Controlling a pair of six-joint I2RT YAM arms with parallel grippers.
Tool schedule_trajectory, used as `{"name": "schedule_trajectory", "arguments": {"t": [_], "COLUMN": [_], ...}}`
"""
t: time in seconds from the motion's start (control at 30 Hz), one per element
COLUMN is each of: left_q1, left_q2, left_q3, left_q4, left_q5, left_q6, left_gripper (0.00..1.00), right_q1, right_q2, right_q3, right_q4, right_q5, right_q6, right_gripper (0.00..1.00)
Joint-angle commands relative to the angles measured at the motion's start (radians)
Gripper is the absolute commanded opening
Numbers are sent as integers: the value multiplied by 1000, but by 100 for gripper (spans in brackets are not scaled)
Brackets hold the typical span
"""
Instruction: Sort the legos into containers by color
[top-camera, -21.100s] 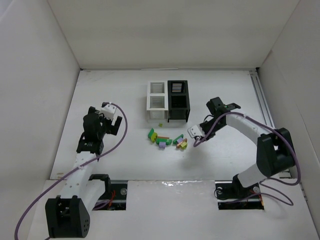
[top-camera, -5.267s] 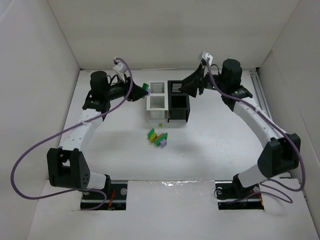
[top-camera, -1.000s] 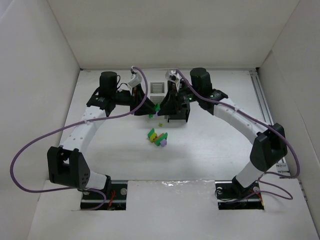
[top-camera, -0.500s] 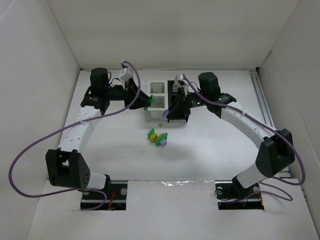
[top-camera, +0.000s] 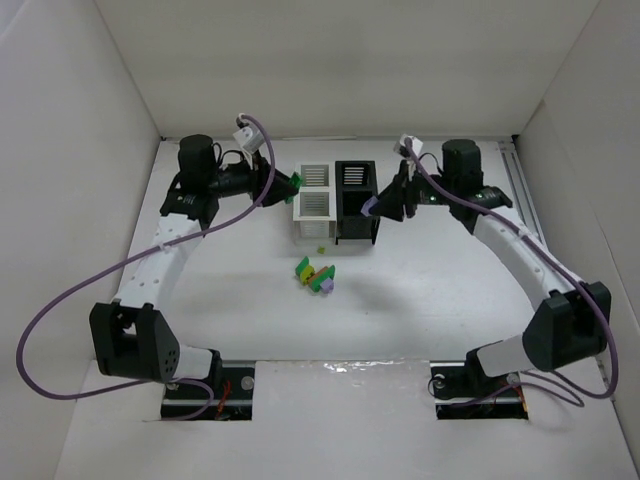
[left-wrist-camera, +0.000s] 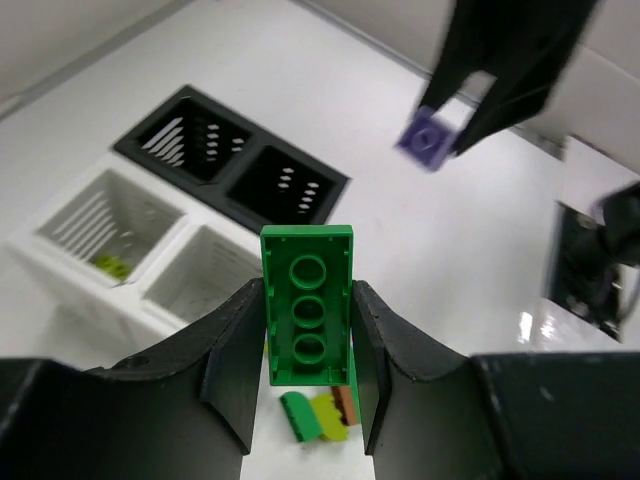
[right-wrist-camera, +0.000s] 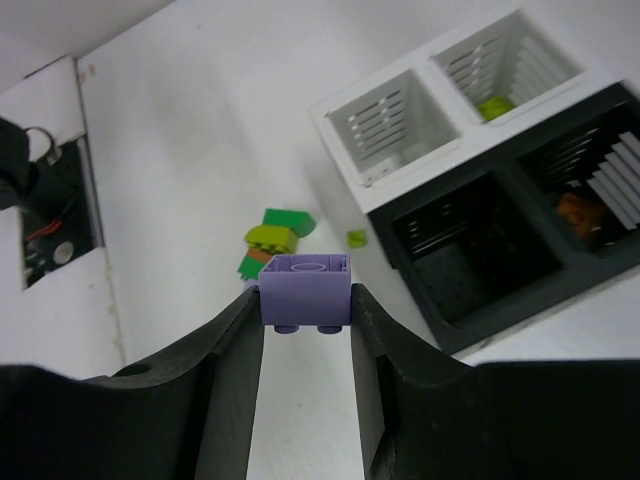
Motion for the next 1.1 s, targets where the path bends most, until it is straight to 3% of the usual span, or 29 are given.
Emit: {"name": "schedule_trajectory", "arguments": {"t": [0.0, 0.17, 0.33, 0.67, 0.93, 1.07], "left_q1": [5, -17, -35, -44, -64, -73], "left_q2": [-61, -6, 108, 284, 333, 343], "left_q3": [-22, -22, -6, 148, 229, 229], "left_q4": [49, 31, 29, 35, -5, -14], "left_q5": [-223, -305, -292, -260, -251, -240], "left_q6": [17, 95, 238, 237, 259, 269], "left_gripper": [0, 0, 0, 0, 0, 0], "right_q1": [-33, -53, -10, 21, 42, 52], "right_q2": [-84, -98, -52, 187, 247, 226], "right_q3": [-15, -55, -84, 76, 149, 122], "right_q4": [71, 147, 180, 203, 203, 203], "right_q5": [35, 80, 157, 251, 323, 323], "right_q6": [-42, -25, -137, -210, -235, -279], "right_gripper": [0, 0, 0, 0, 0, 14]}}
